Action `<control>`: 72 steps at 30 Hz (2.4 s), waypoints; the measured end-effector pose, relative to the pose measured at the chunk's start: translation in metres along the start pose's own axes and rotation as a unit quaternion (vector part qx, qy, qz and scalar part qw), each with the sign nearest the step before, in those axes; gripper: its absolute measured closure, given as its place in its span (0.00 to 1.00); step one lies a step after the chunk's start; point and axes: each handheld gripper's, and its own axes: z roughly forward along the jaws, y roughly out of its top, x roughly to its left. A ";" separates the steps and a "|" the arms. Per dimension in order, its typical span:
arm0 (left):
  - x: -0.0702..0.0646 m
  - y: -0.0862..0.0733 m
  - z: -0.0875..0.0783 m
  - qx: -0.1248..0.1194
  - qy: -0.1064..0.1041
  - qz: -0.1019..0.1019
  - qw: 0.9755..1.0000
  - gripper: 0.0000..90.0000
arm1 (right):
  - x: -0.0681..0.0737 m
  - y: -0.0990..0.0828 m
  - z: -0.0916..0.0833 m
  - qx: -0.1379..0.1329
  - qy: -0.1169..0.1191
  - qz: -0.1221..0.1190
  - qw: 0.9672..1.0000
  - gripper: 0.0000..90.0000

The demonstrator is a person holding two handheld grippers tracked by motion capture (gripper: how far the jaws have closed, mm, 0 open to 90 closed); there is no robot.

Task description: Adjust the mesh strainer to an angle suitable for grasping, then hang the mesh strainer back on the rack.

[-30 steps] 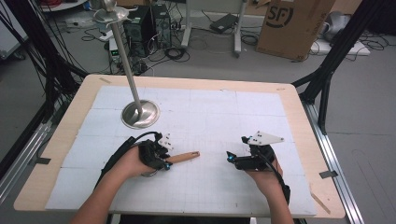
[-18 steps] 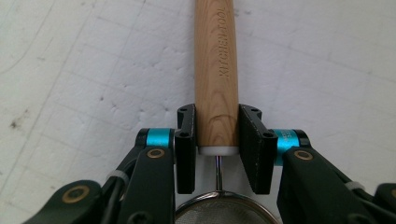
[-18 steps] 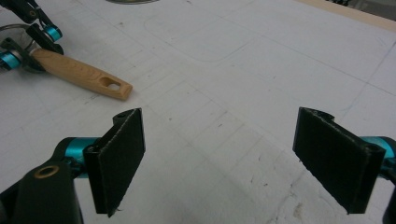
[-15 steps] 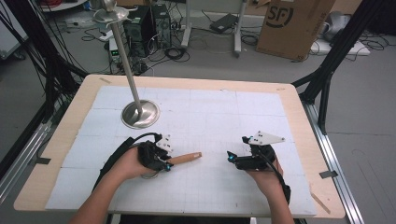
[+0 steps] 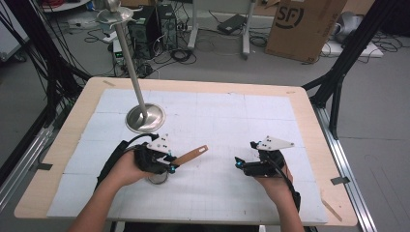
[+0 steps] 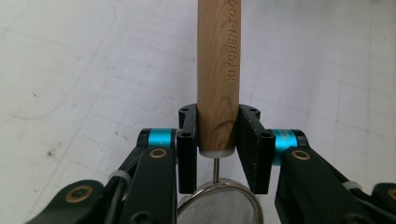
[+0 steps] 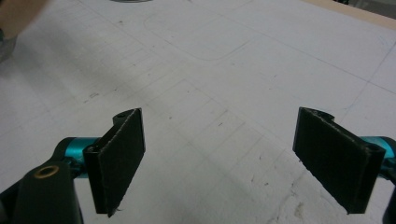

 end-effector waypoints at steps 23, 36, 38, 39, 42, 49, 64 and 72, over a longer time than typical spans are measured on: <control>0.003 -0.005 -0.040 -0.133 -0.007 -0.023 0.991 0.79 | 0.001 -0.001 0.001 0.003 0.000 -0.001 1.000 0.18; 0.012 -0.008 -0.071 -0.169 0.003 -0.030 0.985 0.79 | -0.001 0.001 0.000 -0.003 -0.001 0.003 1.000 0.18; 0.013 -0.010 -0.077 -0.175 0.007 -0.032 0.984 0.79 | -0.001 0.002 -0.001 -0.006 -0.001 0.005 1.000 0.18; 0.014 -0.010 -0.079 -0.179 0.008 -0.033 0.983 0.79 | -0.001 0.002 -0.001 -0.008 -0.001 0.006 1.000 0.18; 0.017 -0.013 -0.087 -0.190 0.010 -0.036 0.981 0.79 | -0.001 0.002 -0.001 -0.005 -0.003 0.003 1.000 0.18; 0.022 -0.021 -0.102 -0.205 0.016 -0.041 0.978 0.79 | 0.000 0.002 0.000 -0.004 -0.002 0.004 1.000 0.18; 0.040 -0.016 -0.127 -0.215 0.038 -0.050 0.975 0.79 | 0.000 0.003 0.001 -0.004 -0.001 -0.002 1.000 0.18; 0.052 -0.006 -0.151 -0.227 0.060 -0.051 0.971 0.79 | 0.001 0.004 -0.001 -0.008 0.001 0.000 1.000 0.18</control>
